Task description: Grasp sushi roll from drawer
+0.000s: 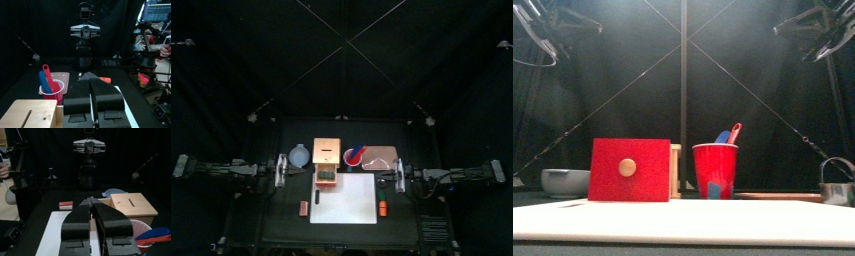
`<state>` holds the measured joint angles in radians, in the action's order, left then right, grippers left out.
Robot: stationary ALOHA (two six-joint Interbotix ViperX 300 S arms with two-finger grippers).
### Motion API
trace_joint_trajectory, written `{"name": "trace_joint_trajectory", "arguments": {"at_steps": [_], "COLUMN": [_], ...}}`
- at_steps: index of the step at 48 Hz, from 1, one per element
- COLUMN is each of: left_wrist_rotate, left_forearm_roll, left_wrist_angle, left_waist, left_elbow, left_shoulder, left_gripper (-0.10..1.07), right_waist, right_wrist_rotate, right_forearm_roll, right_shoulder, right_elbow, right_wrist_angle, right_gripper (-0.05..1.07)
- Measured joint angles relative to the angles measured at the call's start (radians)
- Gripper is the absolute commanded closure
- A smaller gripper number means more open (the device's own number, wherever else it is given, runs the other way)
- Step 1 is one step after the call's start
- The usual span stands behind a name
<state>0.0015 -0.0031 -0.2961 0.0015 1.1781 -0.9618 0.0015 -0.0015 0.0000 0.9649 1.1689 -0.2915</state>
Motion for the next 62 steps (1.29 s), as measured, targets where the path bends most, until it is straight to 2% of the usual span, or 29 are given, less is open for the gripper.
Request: {"name": "trace_joint_trajectory", "arguments": {"at_steps": [5,11,19,27,34,41,50,62], "left_wrist_rotate": [0.000,0.000,0.014,0.026,0.021,0.021,0.025,0.025], "left_forearm_roll": [0.000,0.002,0.009,0.032,0.032,0.023,0.023,0.037], "left_wrist_angle": [0.002,0.003,0.031,0.066,0.080,0.087,0.098,0.115], "left_waist": [0.005,0.018,0.075,0.250,0.443,0.563,0.611,0.612], "left_elbow": [0.002,0.002,-0.005,-0.009,-0.005,-0.002,0.005,0.006], "left_shoulder": [0.009,0.017,0.023,0.046,0.060,0.061,0.061,0.060], "left_gripper": [0.92,0.92,0.92,0.91,0.91,0.91,0.91,0.91], "right_waist": [-0.008,-0.049,-0.101,-0.173,-0.225,-0.236,-0.225,-0.192], "right_wrist_rotate": [0.017,0.048,0.052,0.057,0.041,0.035,-0.005,-0.178], "right_forearm_roll": [0.012,0.081,0.055,0.026,0.008,-0.003,0.017,0.164], "right_shoulder": [-0.046,-0.187,-0.410,-0.611,-0.805,-0.988,-1.150,-1.264], "right_elbow": [0.002,-0.046,-0.216,-0.433,-0.657,-0.876,-1.075,-1.226], "right_wrist_angle": [0.008,0.055,0.160,0.345,0.560,0.778,0.939,1.037], "right_gripper": [1.01,1.01,1.01,1.01,1.01,1.01,1.01,1.01]}}
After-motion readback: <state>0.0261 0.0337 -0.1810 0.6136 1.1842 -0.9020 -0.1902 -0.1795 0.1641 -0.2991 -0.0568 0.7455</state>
